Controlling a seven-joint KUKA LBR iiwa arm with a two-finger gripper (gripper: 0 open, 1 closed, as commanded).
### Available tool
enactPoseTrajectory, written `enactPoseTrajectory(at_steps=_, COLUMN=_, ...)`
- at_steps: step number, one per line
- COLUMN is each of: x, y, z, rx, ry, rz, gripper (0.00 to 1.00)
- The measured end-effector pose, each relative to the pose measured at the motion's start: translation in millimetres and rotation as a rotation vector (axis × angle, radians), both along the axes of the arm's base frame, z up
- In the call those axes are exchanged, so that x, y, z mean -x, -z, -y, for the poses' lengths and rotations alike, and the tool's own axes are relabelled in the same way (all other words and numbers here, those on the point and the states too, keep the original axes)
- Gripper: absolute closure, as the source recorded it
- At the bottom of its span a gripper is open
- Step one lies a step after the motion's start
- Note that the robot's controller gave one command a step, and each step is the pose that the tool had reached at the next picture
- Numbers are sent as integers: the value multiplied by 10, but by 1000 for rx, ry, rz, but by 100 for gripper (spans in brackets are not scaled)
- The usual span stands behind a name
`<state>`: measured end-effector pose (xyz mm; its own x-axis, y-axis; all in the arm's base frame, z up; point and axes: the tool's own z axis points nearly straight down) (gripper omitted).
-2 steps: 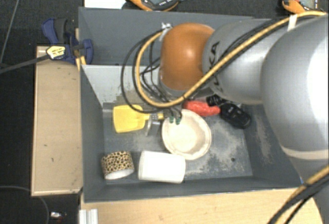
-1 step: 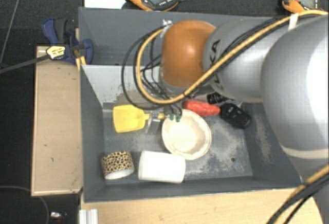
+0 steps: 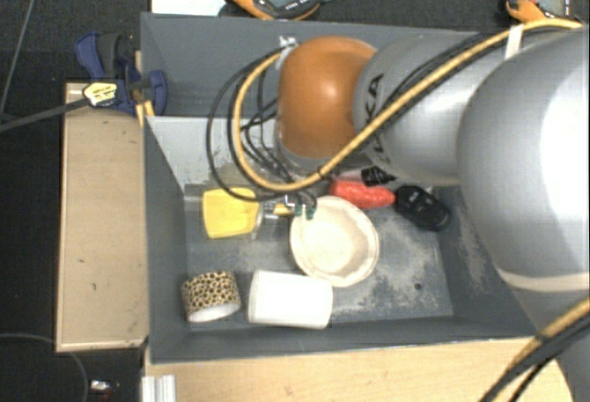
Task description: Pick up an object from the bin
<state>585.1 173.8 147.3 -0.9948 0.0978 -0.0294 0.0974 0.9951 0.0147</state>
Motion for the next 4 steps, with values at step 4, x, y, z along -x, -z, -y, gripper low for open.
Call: enactPoseTrajectory(at_steps=4, x=-62, y=583, z=242, rx=2, ry=-41, rz=7, gripper=0)
